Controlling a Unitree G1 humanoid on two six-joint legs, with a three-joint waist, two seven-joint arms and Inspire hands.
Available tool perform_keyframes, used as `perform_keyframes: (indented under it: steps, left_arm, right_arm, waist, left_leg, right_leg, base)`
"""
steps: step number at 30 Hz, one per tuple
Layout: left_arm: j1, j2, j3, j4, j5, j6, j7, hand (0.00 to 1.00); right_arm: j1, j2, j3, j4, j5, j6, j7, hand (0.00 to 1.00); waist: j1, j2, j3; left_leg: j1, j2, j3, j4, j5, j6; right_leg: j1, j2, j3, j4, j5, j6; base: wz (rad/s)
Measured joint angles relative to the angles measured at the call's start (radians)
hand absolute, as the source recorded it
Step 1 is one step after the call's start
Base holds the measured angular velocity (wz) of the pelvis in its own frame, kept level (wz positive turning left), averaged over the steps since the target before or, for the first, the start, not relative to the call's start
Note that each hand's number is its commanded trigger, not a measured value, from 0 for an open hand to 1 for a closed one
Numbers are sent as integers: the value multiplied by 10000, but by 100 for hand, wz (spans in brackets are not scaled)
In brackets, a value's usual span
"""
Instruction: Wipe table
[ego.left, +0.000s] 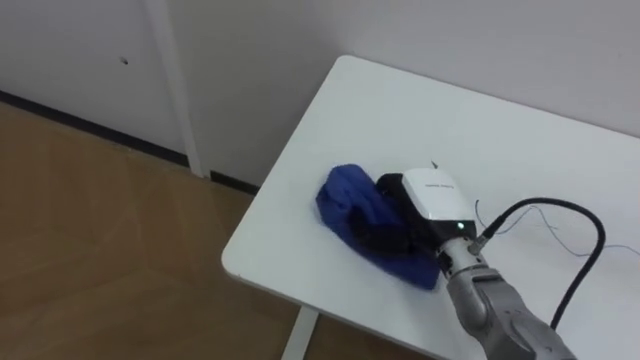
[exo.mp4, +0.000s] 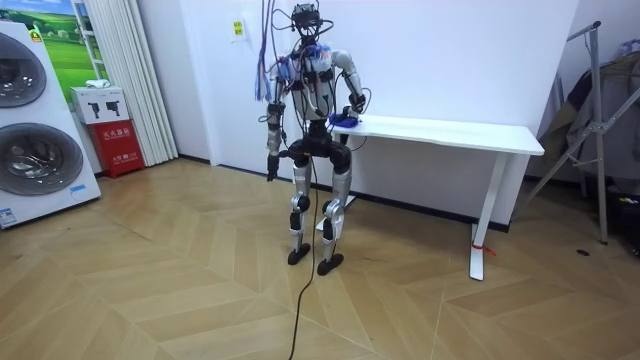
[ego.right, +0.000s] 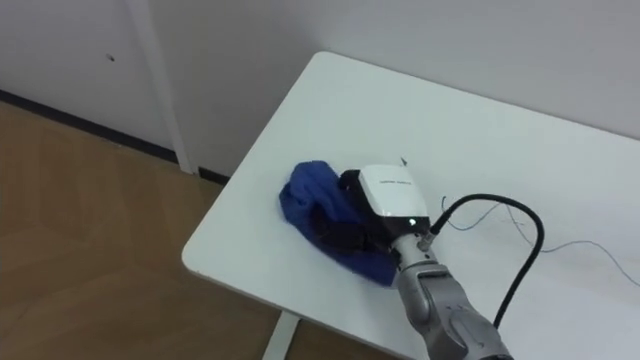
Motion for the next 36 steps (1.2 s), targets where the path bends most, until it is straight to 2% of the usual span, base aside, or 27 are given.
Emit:
perform_keyframes:
  steps: [7, 9, 12, 16, 20, 23, 25, 28, 30, 31, 32, 34, 36]
  left_arm:
    - [92, -22, 66, -206, -16, 3, -1, 0]
    - [81, -23, 69, -280, -16, -2, -1, 0]
    - [90, -31, 68, -274, -6, -1, -1, 0]
    - [82, -65, -21, -123, -4, 77, -1, 0]
    - [74, -150, -24, -134, -23, 313, 0, 0]
    - [104, -154, -8, -305, -28, 499, 7, 0]
    - [134, -158, 15, -415, -28, 503, 0, 0]
    - [262, -155, 23, -456, -29, 502, -10, 0]
    - [368, -159, 250, -456, -7, 508, -4, 0]
    - [439, -163, 345, -455, -9, 507, -3, 0]
    - [577, -143, 491, -454, -10, 507, 20, 0]
    - [736, -95, 746, -455, -10, 501, 35, 0]
    - [954, 15, 1085, -630, -13, 503, 35, 0]
  right_arm:
    - [52, 0, -190, 91, 78, -195, -78, 100]
    - [201, 0, -281, 82, 104, -286, -128, 100]
    - [308, 1, -304, 104, 163, -351, -188, 100]
    - [316, 21, -294, 288, 706, -295, -57, 100]
    - [143, 195, -294, 247, 1165, 101, 156, 100]
    - [-142, 179, -308, 508, 1480, 99, 316, 100]
    - [-268, 175, -455, 857, 1998, 3, 349, 100]
    - [-697, 144, -1266, 1987, 2806, -255, 342, 100]
    - [-900, 56, -2370, 2777, 3072, -314, 299, 100]
    - [-856, -15, -2614, 2918, 3078, -380, 239, 100]
    - [-809, -217, -2928, 3265, 3227, -565, 96, 100]
    - [-784, -556, -3345, 3826, 3491, -676, -164, 100]
    - [-667, -1117, -4026, 4734, 3630, -765, -299, 100]
  waist:
    - [-8, 89, -54]
    - [-17, 83, -121]
    - [-89, 55, -156]
    - [-174, 66, -133]
    - [-133, 172, -61]
    - [-202, 229, -40]
    - [-224, 231, -41]
    - [-423, 231, -42]
    - [-738, 208, -62]
    - [-780, 197, -72]
    - [-822, 210, -95]
    - [-832, 198, -111]
    - [-1065, 133, -147]
  left_leg:
    - [-11, -4, -1, 23, 1, -1]
    - [-6, -7, -4, 77, 2, -2]
    - [1, -24, -46, 98, 9, 10]
    - [161, -151, -185, 85, 23, 33]
    - [140, -145, -121, 21, 32, 54]
    - [138, -145, -149, -2, 42, 71]
    - [137, -148, -146, 4, 47, 77]
    - [27, -203, -260, 29, 81, 120]
    - [-13, -320, -482, 87, 132, 168]
    - [-4, -329, -526, 85, 139, 179]
    - [22, -352, -536, 81, 148, 193]
    - [129, -379, -515, 44, 163, 219]
    - [157, -406, -470, 65, 168, 229]
  right_leg:
    - [-2, -2, -3, -11, -21, 35]
    - [7, -3, -16, -11, -21, 35]
    - [42, -27, -89, 0, -21, 35]
    - [257, -88, -239, 1, -59, 100]
    - [179, -101, -115, 30, -88, 150]
    - [155, -118, -100, 26, -88, 150]
    - [171, -129, -117, 21, -88, 150]
    - [170, -182, -325, 5, -87, 161]
    - [176, -214, -551, -6, -104, 219]
    - [187, -236, -552, -5, -109, 233]
    - [216, -283, -559, -5, -104, 248]
    - [261, -283, -562, 1, -97, 266]
    - [376, -315, -547, -5, -81, 297]
  base:
    - [0]
    - [0]
    - [4]
    - [12]
    - [-8]
    - [-2]
    - [8]
    - [20]
    - [34]
    - [25]
    - [9]
    - [4]
    - [24]
